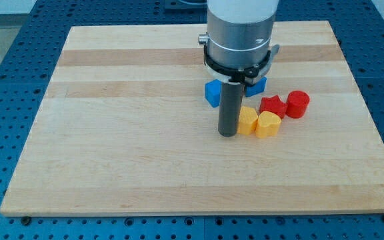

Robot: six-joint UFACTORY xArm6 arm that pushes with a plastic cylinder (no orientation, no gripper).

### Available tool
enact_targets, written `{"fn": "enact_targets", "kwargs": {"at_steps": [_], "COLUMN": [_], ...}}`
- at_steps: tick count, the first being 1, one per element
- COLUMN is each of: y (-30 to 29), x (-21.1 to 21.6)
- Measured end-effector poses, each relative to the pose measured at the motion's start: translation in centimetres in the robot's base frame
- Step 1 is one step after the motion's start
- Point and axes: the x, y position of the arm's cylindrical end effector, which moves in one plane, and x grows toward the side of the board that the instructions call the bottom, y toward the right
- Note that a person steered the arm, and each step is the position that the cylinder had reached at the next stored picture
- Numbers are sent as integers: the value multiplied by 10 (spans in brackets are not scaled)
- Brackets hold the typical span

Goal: Push the yellow hexagon towards the blue triangle

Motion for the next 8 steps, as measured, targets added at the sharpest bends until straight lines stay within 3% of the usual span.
{"fn": "enact_targets", "kwargs": {"at_steps": [6, 8], "y": [-17, 19], "x": [25, 11]}}
